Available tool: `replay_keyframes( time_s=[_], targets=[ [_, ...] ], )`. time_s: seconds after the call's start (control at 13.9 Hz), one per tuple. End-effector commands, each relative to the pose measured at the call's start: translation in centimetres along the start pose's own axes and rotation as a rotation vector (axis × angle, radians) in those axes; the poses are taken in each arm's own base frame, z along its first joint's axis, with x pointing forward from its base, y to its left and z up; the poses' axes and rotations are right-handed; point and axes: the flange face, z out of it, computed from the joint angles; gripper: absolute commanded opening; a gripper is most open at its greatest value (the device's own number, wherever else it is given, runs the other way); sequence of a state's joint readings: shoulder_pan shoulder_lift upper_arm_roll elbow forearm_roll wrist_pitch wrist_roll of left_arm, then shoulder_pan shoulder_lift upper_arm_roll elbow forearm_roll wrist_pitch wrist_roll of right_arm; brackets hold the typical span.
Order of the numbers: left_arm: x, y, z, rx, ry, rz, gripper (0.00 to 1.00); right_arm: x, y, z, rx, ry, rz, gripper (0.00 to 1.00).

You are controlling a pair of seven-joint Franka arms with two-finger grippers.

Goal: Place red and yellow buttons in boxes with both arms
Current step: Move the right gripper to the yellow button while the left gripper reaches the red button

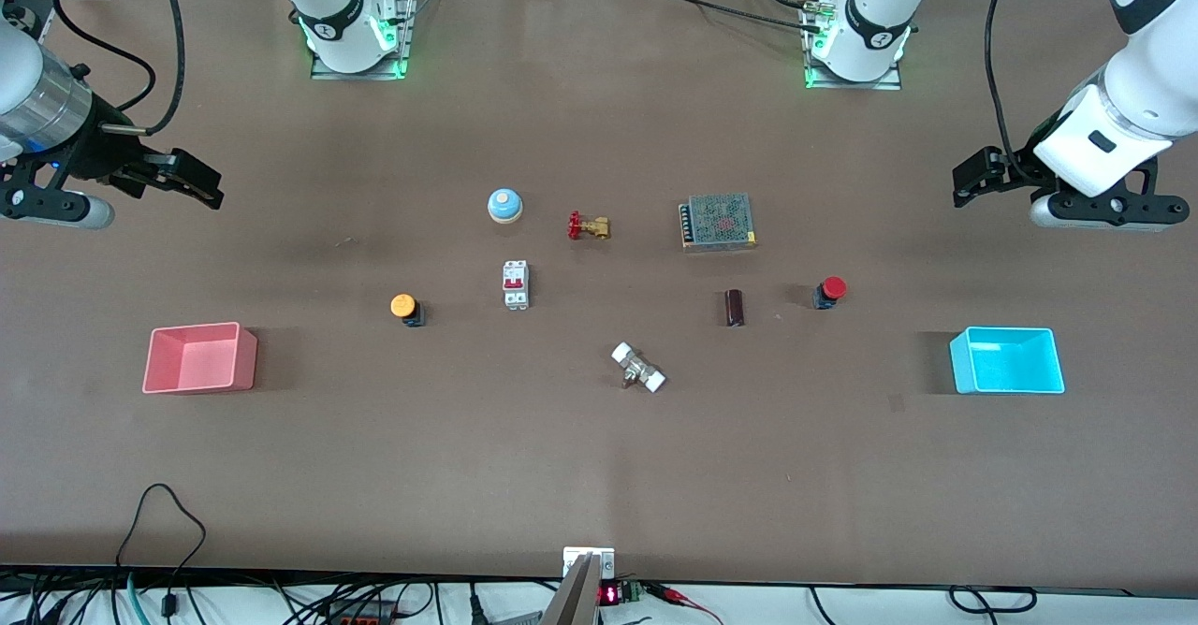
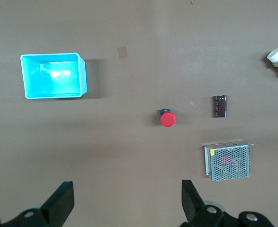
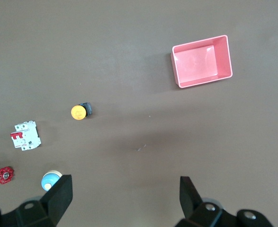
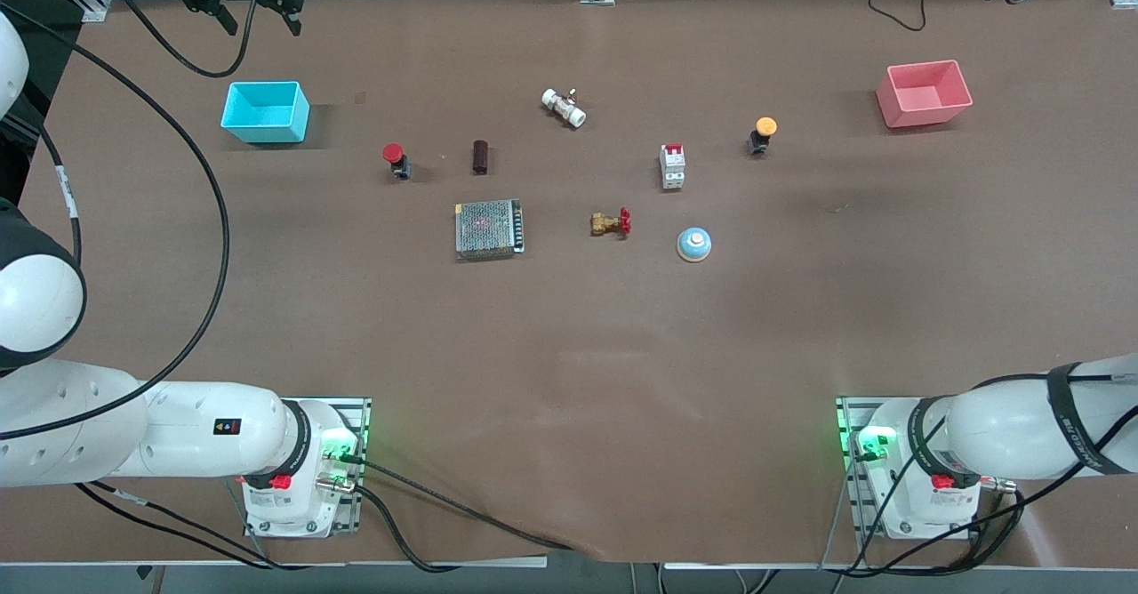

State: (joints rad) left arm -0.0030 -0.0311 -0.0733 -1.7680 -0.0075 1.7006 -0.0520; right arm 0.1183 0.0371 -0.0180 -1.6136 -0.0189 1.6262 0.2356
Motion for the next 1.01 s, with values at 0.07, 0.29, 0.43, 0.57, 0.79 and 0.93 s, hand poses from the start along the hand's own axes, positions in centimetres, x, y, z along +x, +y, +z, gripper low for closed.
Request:
replay_keyframes(
  time_s=[0.07, 0.29, 0.43, 0.57, 0.79, 0.93],
  targets=[
    [0.2, 0.1, -0.5, 0.004, -0.014, 0.015, 1.0, 0.0, 0.3, -0.1, 0.013, -0.014, -0.012, 1.0],
    [0.2, 0.1, -0.5, 0.004, -0.016, 0.015, 1.0, 0.2, 0.0, 0.4, 0.013, -0.02, -0.035, 1.0],
    [0.3, 0.2, 0.0, 0.002, -0.033, 0.002, 1.0, 0.7, -0.5, 1.7, 0.016, -0.046, -0.042, 1.0],
    [1.7, 0.6, 1.1, 0.0, -0.068, 0.005, 1.0, 1.4, -0.9, 3.6, 0.009, -0.08, -0.045, 1.0],
    [3.2, 1.6, 4.6, 0.0, -0.204, 0.042, 1.0, 1.2, -3.6, 5.7, -0.005, -0.116, -0.081, 1.0],
    [4.6, 2.3, 7.9, 0.002, -0.217, 0.022, 1.0, 1.8, -5.2, 8.4, -0.015, -0.134, -0.098, 1.0]
  ],
)
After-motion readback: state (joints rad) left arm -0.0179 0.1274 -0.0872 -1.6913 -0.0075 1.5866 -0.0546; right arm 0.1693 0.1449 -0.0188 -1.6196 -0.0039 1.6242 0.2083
